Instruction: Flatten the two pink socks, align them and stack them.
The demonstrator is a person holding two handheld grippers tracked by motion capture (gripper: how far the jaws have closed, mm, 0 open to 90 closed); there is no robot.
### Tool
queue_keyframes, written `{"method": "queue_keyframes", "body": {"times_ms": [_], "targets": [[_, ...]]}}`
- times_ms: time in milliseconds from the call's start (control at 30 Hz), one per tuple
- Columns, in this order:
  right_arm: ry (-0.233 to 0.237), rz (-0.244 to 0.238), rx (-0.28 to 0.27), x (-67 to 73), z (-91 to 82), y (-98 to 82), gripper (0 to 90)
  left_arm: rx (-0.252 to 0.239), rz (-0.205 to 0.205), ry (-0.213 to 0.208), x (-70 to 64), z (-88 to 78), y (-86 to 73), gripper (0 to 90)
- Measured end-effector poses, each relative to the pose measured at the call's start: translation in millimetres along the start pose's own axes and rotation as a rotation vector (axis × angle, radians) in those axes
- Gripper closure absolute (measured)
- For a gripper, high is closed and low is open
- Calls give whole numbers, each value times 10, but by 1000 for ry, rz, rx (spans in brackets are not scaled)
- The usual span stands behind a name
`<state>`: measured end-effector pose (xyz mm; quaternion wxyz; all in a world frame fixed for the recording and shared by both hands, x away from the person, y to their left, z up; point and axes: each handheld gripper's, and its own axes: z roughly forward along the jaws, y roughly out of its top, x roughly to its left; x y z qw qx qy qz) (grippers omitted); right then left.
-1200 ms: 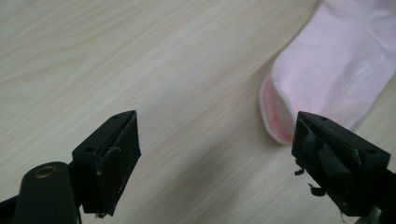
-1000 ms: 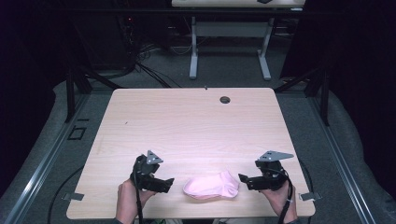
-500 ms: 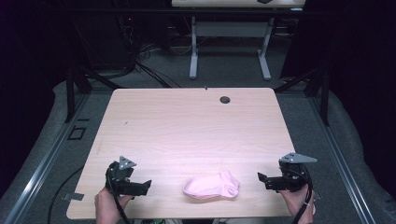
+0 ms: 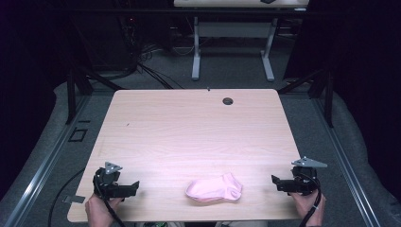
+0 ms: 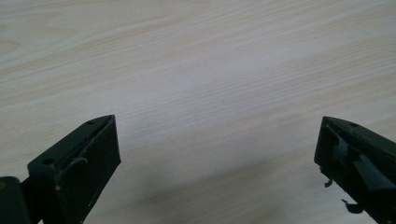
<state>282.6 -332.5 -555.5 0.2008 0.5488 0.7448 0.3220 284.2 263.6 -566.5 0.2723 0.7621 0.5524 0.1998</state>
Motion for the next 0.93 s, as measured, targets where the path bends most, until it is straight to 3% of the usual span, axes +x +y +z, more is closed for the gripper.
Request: {"method": "queue_keyframes", "body": {"times_ms": [133, 300, 367, 500, 600, 933], "targets": [[-20, 22, 12, -74, 91, -70, 0, -14, -20, 23, 108, 105, -68, 0], [-19, 26, 25, -114, 186, -119, 0, -13, -25, 11, 152, 184, -84, 0], [-23, 24, 37, -128, 223, -134, 0, -37, -20, 16, 163, 202, -92, 0], [-56, 2, 19, -99, 274, -161, 0, -65, -24, 15, 182, 232, -93, 0], [-53, -5, 7, -100, 289, -162, 0, -97, -26, 15, 195, 248, -114, 0], [-58, -7, -17, -104, 296, -183, 0, -101, -32, 24, 195, 258, -109, 0]]}}
